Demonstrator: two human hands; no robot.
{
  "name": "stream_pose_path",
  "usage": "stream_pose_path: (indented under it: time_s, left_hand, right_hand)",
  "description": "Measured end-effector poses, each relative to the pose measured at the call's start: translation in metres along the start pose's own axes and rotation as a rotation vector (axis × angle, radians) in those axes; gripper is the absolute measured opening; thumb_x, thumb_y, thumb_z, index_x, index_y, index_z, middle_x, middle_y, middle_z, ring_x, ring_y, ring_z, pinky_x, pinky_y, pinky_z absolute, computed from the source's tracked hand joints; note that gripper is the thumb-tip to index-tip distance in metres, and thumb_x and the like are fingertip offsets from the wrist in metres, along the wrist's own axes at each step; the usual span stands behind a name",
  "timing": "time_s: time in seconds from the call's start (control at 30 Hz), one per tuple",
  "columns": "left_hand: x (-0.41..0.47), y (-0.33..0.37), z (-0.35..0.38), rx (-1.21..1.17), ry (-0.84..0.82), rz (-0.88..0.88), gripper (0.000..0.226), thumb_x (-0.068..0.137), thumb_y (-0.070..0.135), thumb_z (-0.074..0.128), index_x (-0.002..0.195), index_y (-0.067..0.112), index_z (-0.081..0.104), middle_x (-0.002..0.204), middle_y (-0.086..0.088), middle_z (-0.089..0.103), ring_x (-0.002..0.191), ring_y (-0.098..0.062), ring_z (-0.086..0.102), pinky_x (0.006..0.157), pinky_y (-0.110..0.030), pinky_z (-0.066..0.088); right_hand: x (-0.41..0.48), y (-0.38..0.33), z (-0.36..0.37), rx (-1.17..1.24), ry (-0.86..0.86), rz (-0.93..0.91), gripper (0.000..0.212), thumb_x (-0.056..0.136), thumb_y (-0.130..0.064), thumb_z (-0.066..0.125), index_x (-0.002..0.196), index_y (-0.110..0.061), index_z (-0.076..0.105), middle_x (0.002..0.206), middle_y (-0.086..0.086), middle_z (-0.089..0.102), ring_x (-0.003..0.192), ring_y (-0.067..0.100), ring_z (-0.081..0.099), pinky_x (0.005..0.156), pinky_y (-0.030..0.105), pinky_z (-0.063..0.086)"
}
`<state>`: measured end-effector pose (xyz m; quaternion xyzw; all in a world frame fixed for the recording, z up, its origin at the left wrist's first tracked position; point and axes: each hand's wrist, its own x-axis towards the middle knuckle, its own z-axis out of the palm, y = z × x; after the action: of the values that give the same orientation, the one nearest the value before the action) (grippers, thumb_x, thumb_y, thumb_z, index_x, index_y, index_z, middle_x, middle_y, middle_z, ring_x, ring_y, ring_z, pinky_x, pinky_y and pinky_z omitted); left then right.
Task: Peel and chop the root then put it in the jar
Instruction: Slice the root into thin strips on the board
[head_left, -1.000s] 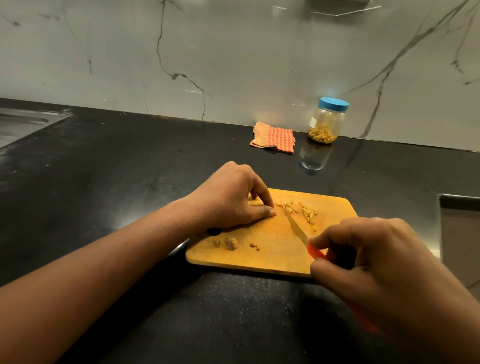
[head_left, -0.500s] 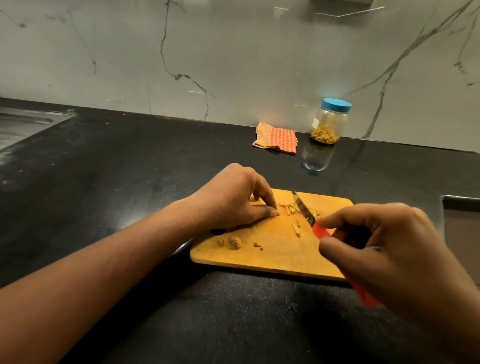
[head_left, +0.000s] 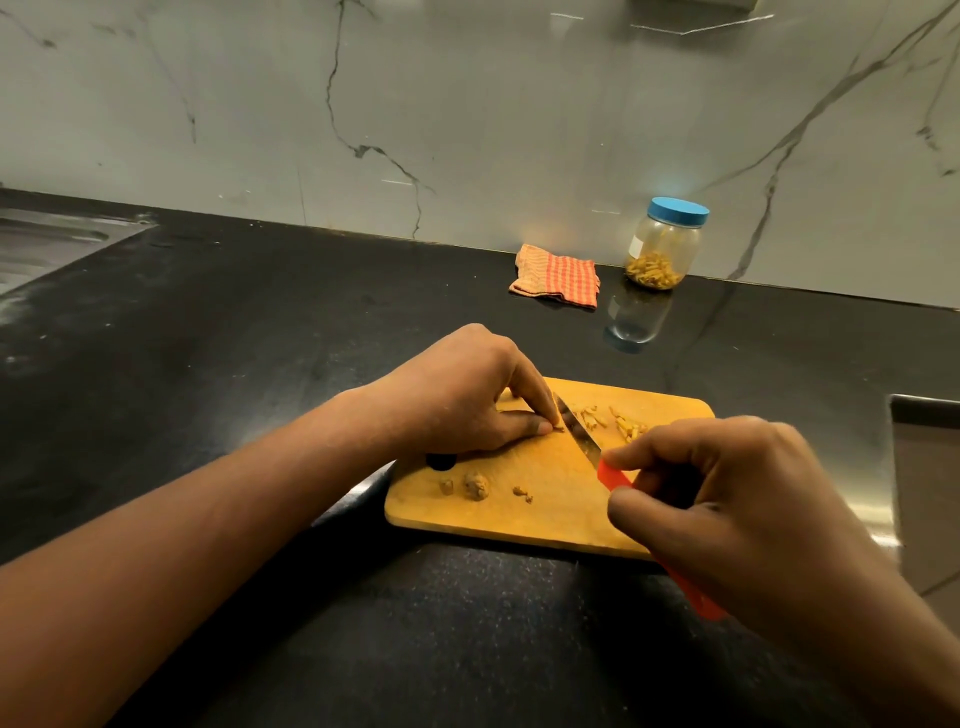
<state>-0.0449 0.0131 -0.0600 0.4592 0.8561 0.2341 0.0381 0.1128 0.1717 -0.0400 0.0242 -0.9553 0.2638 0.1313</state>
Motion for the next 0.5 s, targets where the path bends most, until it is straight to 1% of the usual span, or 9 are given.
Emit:
stream_pose_path:
  time_s: [0.1, 0.17, 0.27, 0.37, 0.5]
  left_hand:
    - [0.0003, 0.0006, -0.0006, 0.000, -0.009, -0.005, 0.019, 0.089, 0.031, 0.068, 0.106, 0.034, 0.074, 0.111, 0.017, 0.070, 0.104, -0.007, 0.061, 0.091, -0.024, 0.052]
    - [0.0003, 0.0012, -0.0010, -0.002, -0.011, -0.006, 0.019, 0.089, 0.031, 0.068, 0.106, 0.034, 0.074, 0.111, 0.017, 0.070, 0.103, -0.007, 0.061, 0.091, -0.026, 0.052]
    - [0.0006, 0.0014, -0.0013, 0.003, -0.021, -0.011, 0.020, 0.089, 0.031, 0.068, 0.107, 0.034, 0.074, 0.112, 0.014, 0.071, 0.103, -0.008, 0.061, 0.091, -0.027, 0.053]
    - [0.0010, 0.0013, -0.0017, 0.001, -0.026, -0.016, 0.020, 0.089, 0.031, 0.068, 0.107, 0.034, 0.074, 0.112, 0.014, 0.071, 0.103, -0.009, 0.061, 0.091, -0.027, 0.053]
    - [0.0016, 0.0019, -0.0023, 0.006, -0.033, -0.011, 0.021, 0.089, 0.029, 0.067, 0.109, 0.032, 0.074, 0.113, 0.015, 0.070, 0.104, -0.008, 0.060, 0.090, -0.021, 0.050]
  right_hand:
    - [0.0019, 0.0024, 0.0030, -0.010, -0.005, -0.003, 0.027, 0.067, -0.038, 0.066, 0.089, -0.026, 0.075, 0.060, -0.010, 0.065, 0.068, 0.000, 0.062, 0.060, 0.011, 0.050]
    - [0.0024, 0.0033, 0.0033, -0.011, -0.005, -0.002, 0.027, 0.067, -0.038, 0.066, 0.089, -0.026, 0.075, 0.061, -0.011, 0.064, 0.071, -0.002, 0.062, 0.059, 0.007, 0.047]
    - [0.0028, 0.0034, 0.0032, -0.008, -0.013, -0.009, 0.029, 0.067, -0.040, 0.065, 0.090, -0.026, 0.074, 0.062, -0.012, 0.063, 0.075, -0.003, 0.061, 0.062, 0.006, 0.047]
    - [0.0033, 0.0035, 0.0032, -0.009, -0.018, -0.017, 0.026, 0.069, -0.036, 0.068, 0.092, -0.025, 0.074, 0.064, -0.012, 0.063, 0.078, -0.005, 0.060, 0.061, 0.005, 0.046]
    - [0.0036, 0.0038, 0.0047, -0.010, -0.032, -0.037, 0.027, 0.069, -0.035, 0.067, 0.092, -0.023, 0.075, 0.065, -0.008, 0.063, 0.078, -0.002, 0.059, 0.062, 0.008, 0.047]
